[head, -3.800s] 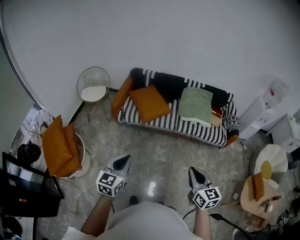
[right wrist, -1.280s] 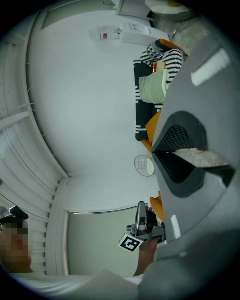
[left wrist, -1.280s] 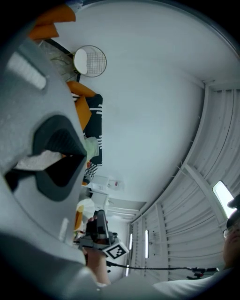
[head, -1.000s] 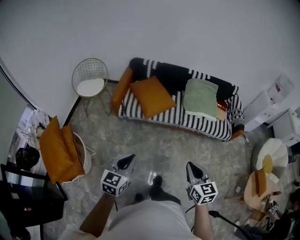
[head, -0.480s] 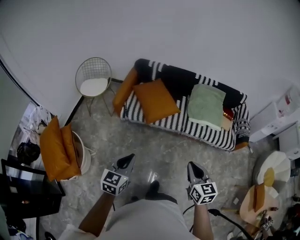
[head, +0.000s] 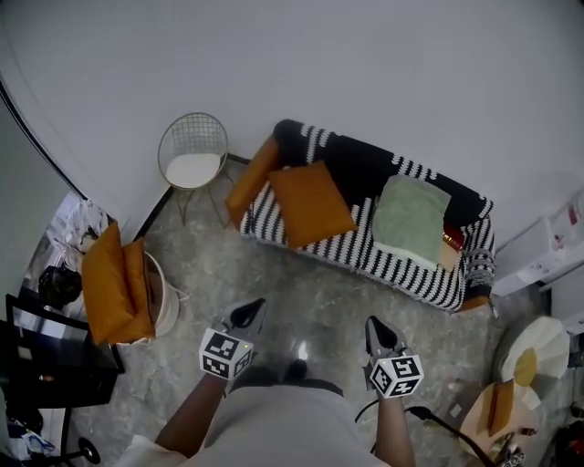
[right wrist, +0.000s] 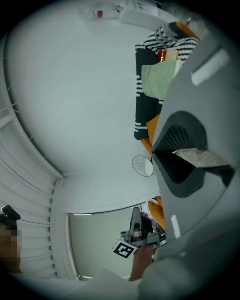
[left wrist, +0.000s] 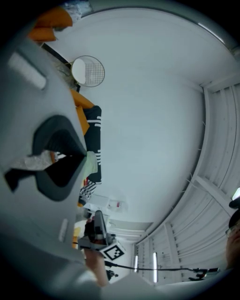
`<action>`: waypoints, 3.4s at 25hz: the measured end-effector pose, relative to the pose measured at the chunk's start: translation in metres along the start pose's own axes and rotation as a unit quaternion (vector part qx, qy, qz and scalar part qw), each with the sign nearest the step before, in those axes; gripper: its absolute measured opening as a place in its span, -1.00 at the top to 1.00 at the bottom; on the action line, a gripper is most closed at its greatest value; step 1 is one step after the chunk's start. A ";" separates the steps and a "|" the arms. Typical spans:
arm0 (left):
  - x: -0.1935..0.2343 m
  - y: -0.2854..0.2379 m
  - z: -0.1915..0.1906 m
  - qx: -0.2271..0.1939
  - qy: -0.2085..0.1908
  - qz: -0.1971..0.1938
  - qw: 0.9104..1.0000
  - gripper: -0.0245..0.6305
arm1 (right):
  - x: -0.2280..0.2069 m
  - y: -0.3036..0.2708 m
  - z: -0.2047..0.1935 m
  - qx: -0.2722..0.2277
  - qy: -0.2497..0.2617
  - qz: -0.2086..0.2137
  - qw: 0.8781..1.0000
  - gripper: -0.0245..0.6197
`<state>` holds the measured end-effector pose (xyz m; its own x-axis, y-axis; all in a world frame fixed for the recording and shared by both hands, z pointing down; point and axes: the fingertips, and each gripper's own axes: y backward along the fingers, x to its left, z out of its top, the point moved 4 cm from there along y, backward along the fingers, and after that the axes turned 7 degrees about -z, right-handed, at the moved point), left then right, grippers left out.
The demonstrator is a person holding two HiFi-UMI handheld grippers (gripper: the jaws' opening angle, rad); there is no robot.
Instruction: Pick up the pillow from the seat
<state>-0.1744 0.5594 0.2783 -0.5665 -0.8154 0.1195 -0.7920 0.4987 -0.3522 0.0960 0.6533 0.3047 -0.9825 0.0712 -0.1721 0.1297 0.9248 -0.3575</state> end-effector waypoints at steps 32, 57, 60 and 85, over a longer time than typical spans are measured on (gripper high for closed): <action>0.173 -0.121 0.050 0.018 0.007 -0.043 0.999 0.93 | -0.012 -0.187 0.064 0.026 -0.010 -0.039 0.999 0.91; 0.339 -0.167 0.079 0.025 -0.005 -0.094 0.995 0.93 | 0.031 -0.324 0.127 0.033 0.025 -0.085 0.995 0.91; 0.341 -0.179 0.083 0.023 -0.006 -0.095 0.995 0.93 | 0.021 -0.332 0.132 0.033 0.025 -0.085 0.996 0.91; 0.396 -0.324 0.114 0.061 0.011 -0.042 0.997 0.93 | -0.094 -0.491 0.166 0.071 0.025 -0.014 0.997 0.91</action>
<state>-0.1165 0.0415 0.3343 -0.5055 -0.8453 0.1729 -0.8038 0.3886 -0.4504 0.1465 0.1309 0.3438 -0.9909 0.0687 -0.1156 0.1169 0.8652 -0.4876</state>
